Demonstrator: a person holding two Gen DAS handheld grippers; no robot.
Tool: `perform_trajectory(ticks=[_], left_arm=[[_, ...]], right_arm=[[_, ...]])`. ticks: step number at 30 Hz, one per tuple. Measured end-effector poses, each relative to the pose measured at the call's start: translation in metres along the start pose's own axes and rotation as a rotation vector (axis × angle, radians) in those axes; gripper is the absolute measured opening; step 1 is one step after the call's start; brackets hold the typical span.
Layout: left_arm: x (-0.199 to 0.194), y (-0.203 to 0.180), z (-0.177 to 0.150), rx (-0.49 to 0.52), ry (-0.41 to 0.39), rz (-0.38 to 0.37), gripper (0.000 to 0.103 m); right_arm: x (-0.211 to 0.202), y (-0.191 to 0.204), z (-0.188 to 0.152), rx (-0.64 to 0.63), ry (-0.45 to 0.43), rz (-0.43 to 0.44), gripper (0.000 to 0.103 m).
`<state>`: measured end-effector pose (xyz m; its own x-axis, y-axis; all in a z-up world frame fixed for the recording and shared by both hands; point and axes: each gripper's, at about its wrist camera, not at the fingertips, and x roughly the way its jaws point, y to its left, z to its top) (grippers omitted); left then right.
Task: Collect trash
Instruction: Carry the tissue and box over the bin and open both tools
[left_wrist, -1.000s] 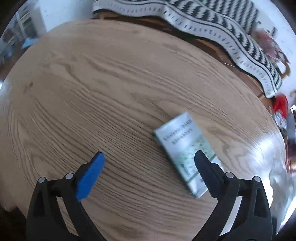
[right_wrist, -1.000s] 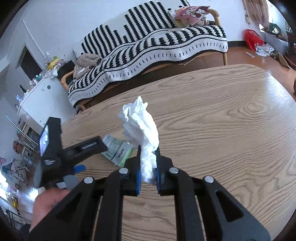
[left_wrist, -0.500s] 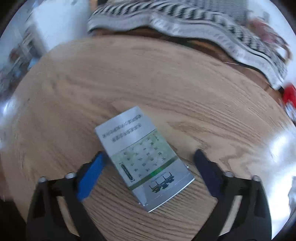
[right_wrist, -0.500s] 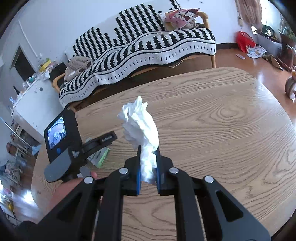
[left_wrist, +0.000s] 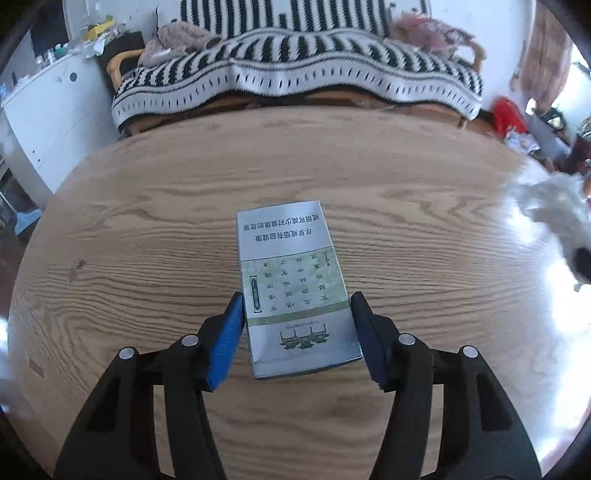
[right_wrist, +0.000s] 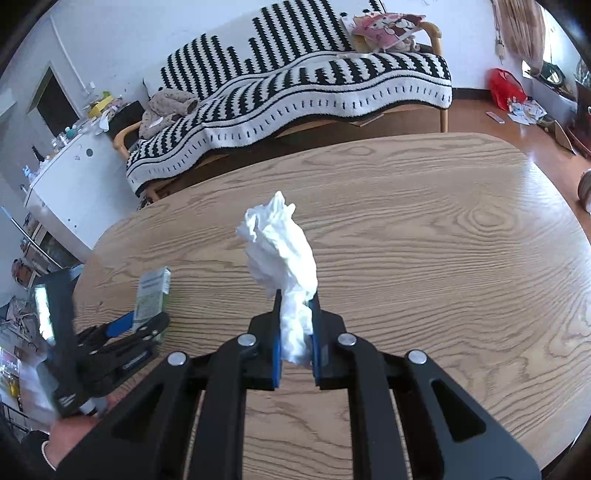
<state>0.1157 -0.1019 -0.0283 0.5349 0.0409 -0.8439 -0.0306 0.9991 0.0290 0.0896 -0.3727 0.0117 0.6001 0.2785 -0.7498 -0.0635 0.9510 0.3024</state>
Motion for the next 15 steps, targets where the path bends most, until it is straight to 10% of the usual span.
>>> perform_trajectory(ticks=[15], left_arm=[[-0.022, 0.035, -0.001, -0.007, -0.015, -0.114, 0.057]], right_arm=[[0.017, 0.025, -0.018, -0.056, 0.019, -0.085, 0.012]])
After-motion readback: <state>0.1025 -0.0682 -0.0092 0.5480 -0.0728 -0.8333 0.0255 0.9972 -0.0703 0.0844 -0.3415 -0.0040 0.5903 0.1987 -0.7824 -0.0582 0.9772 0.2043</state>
